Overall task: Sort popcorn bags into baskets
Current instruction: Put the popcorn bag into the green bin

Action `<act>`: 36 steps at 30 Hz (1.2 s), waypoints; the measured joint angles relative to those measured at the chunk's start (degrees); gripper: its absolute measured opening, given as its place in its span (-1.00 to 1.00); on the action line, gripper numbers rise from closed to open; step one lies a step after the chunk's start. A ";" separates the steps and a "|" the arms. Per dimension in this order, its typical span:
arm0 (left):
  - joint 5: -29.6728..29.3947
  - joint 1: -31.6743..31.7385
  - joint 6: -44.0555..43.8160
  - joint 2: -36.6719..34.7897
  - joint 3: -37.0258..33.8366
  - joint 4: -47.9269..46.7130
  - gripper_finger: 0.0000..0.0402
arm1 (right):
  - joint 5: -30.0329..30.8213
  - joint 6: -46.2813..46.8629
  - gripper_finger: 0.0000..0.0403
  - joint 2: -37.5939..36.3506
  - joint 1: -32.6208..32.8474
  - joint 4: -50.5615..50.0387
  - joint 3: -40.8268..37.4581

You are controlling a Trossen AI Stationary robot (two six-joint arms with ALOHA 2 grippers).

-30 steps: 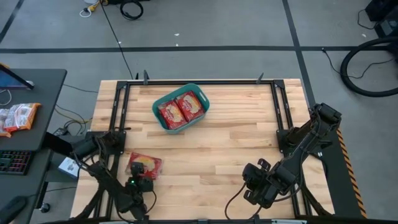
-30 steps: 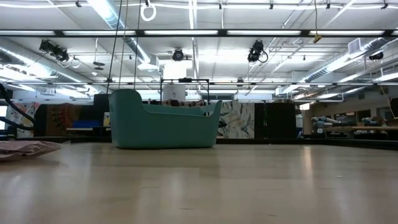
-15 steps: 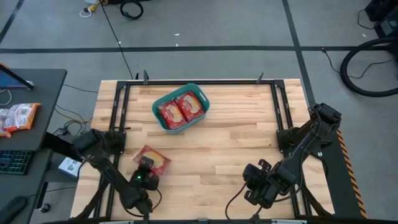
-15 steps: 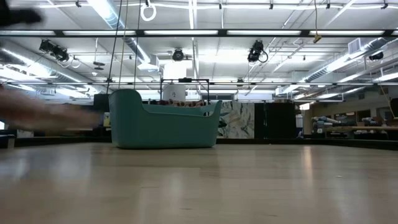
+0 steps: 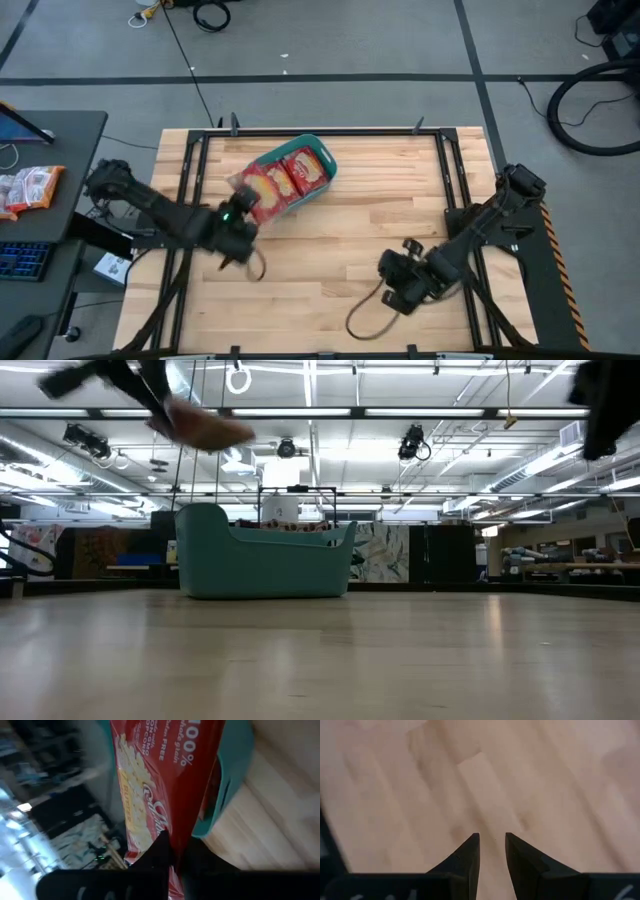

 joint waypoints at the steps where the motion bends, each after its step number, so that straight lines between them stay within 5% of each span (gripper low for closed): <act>1: 1.35 3.64 5.45 -0.95 -1.27 2.78 -0.89 | 0.01 -2.83 -0.52 0.00 -1.46 0.10 0.00; 12: 18.13 30.39 55.49 -1.97 -15.22 50.81 -0.89 | -1.95 -30.43 -0.52 0.00 -18.71 3.26 0.00; 20: 26.49 43.81 61.27 6.46 -16.35 59.15 -0.83 | -4.50 -42.55 -0.52 0.02 -27.68 9.39 0.02; 29: 28.81 45.11 61.68 13.40 -16.28 74.65 -0.81 | -8.22 -42.99 -0.52 0.04 -30.62 13.11 0.02; 36: 28.52 44.92 57.86 13.42 -16.15 69.01 -0.80 | -11.33 -44.44 -0.52 0.02 -31.48 14.15 0.02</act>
